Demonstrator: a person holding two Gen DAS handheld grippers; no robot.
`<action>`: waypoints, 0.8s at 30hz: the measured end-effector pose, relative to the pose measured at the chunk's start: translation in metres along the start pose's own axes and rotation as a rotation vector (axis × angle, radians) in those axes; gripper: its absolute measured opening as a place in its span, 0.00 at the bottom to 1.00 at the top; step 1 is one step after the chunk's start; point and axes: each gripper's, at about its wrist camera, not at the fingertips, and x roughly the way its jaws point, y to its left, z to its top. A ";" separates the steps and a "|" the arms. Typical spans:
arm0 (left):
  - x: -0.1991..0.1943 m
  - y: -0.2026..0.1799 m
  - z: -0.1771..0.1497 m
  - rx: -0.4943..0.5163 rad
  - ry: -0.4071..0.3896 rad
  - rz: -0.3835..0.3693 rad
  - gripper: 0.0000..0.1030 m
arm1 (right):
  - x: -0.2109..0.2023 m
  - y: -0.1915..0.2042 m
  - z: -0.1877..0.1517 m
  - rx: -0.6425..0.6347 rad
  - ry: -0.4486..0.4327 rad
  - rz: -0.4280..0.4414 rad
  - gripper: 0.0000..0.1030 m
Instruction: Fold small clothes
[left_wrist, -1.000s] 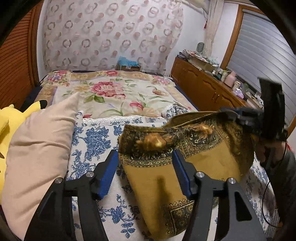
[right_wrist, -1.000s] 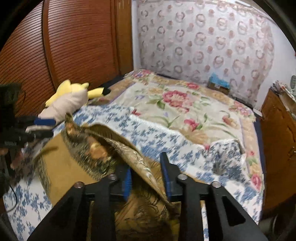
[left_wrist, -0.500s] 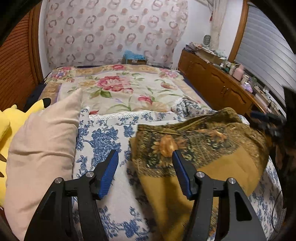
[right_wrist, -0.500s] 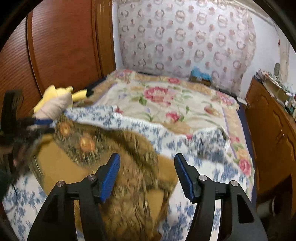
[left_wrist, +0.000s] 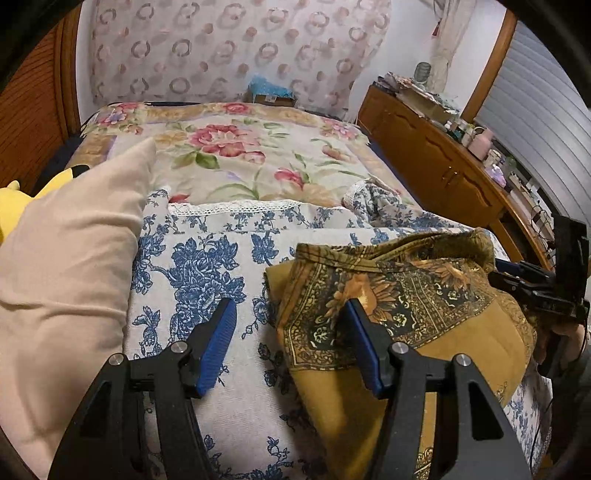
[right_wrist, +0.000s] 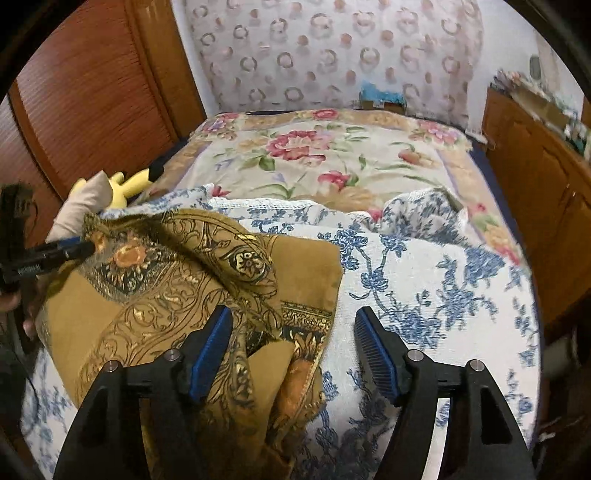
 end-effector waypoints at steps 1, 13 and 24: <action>0.000 -0.001 0.000 0.001 0.002 -0.004 0.60 | 0.002 -0.002 0.001 0.011 0.001 0.010 0.69; 0.008 -0.009 0.007 0.022 0.036 -0.080 0.14 | 0.011 0.002 0.006 -0.101 0.050 0.120 0.27; -0.074 -0.031 -0.002 0.055 -0.156 -0.155 0.08 | -0.041 0.013 -0.006 -0.160 -0.138 0.142 0.13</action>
